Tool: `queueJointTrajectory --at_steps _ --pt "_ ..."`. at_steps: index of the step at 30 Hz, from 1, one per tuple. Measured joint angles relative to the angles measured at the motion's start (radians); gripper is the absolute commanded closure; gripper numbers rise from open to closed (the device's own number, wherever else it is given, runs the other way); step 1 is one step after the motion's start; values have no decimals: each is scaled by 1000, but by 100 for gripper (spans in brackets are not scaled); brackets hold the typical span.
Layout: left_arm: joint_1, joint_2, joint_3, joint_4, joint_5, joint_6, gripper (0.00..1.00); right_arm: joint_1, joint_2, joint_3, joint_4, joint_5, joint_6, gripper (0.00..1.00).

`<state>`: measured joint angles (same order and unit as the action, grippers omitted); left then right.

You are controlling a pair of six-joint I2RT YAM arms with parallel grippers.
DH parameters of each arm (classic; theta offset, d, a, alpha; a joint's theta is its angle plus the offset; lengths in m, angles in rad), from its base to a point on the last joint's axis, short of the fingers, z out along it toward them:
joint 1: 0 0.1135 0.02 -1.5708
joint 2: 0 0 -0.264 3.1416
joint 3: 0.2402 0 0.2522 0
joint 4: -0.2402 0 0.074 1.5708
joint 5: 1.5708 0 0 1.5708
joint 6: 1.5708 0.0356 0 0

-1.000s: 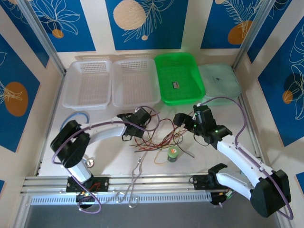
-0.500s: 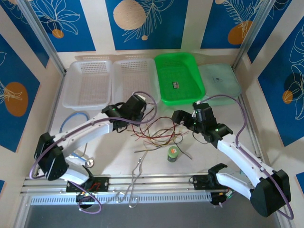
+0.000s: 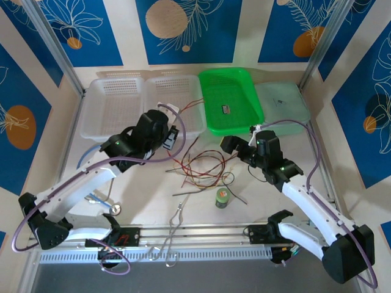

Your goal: Untangle the cables

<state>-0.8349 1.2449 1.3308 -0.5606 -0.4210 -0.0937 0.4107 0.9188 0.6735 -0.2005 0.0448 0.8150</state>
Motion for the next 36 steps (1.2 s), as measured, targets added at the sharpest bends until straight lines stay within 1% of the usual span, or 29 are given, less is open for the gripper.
queueJointTrajectory --at_steps 3,7,9,12,16,19,22,25,32,34,36 --pt "-2 0 56 19 -19 44 100 -11 -14 2 9 -19 -12 1" --pt "-2 0 134 40 -99 97 100 -27 -27 26 10 -35 -23 1" --pt "-2 -1 165 61 -135 126 100 -33 -35 52 10 -46 -30 1" --pt "-1 -4 196 83 -157 175 100 -38 -40 100 9 -58 -42 1" --pt "3 0 278 82 -152 206 100 -38 -41 158 16 -80 -48 1" --pt "5 -6 326 94 -101 200 100 -38 -38 183 28 -101 -35 2" --pt "6 -19 317 97 -45 178 100 -39 -16 237 25 -118 11 3" --pt "6 -29 266 97 -4 143 100 -40 14 311 33 -149 67 5" --pt "6 -58 85 103 82 54 100 -32 118 459 166 -243 223 10" --pt "6 -66 53 106 100 29 100 -19 162 512 194 -265 241 12" --pt "6 -84 24 112 115 5 100 -3 206 560 217 -286 253 19"
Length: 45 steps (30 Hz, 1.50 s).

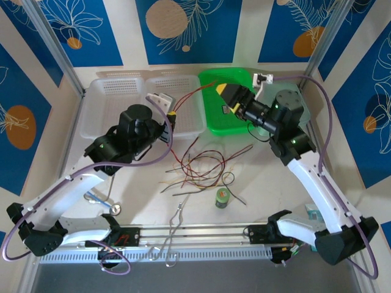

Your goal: Untangle the cables

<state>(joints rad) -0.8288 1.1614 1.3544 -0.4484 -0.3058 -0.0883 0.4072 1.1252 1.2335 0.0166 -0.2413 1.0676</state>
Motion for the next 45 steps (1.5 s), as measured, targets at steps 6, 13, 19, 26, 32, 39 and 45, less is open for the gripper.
queueJointTrajectory --at_steps 6,13,19,26,32,39,45 --pt "0 -41 -28 20 26 -58 100 87 109 53 57 -42 17 43" --pt "0 -47 -28 41 37 -79 100 185 182 53 85 -40 5 51" --pt "0 -47 -28 41 45 -87 100 216 235 56 128 -53 -5 63" --pt "0 -47 -28 40 45 -90 100 237 264 56 168 -60 -14 90" --pt "0 -47 -27 40 47 -94 100 240 266 55 194 -62 -24 100" --pt "17 -46 -12 14 57 -137 100 235 232 8 200 -26 -66 100" --pt "65 -46 -12 20 149 -205 100 219 193 -27 199 -7 -100 100"
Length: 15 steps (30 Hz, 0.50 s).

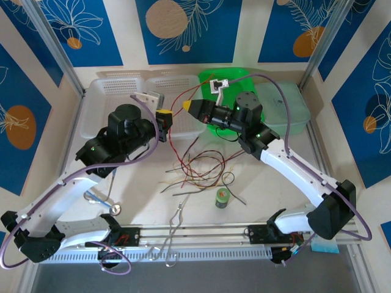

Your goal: Untangle the cables

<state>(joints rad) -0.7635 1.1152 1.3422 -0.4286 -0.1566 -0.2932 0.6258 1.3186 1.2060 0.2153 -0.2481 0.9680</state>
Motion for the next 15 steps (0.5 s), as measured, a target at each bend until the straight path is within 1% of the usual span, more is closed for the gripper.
queueJointTrajectory --at_steps 2,4,9,15 --pt "3 0 -1 7 11 -20 100 -3 -14 -13 0 16 -5 100" --pt "5 -6 -14 26 -2 -32 100 -10 -35 -38 -2 38 -8 100" --pt "23 -39 -56 47 -79 -50 100 -41 -100 -106 -35 96 -10 100" --pt "42 -56 -58 48 -177 -45 100 -54 -178 -108 -144 209 -46 100"
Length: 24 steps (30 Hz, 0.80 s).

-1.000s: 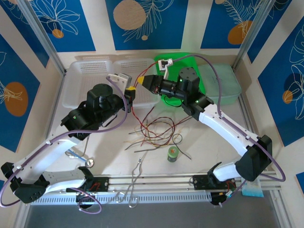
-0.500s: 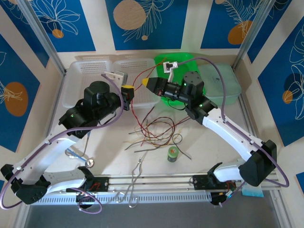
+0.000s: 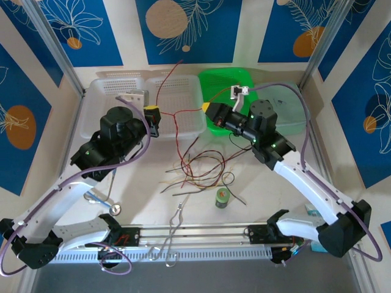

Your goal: Untangle the cables

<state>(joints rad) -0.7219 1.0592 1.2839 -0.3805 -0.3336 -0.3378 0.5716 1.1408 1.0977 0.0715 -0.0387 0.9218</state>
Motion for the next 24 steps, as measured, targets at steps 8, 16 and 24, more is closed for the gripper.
queueJointTrajectory --at_steps 8,16,24 --pt "34 -2 3 30 -89 24 100 -7 -102 35 -125 209 -100 100" --pt "84 -67 -27 27 -143 -10 100 -47 -189 98 -212 434 -257 100" --pt "263 -48 -12 -20 -132 -58 100 -187 -166 208 -227 548 -394 100"
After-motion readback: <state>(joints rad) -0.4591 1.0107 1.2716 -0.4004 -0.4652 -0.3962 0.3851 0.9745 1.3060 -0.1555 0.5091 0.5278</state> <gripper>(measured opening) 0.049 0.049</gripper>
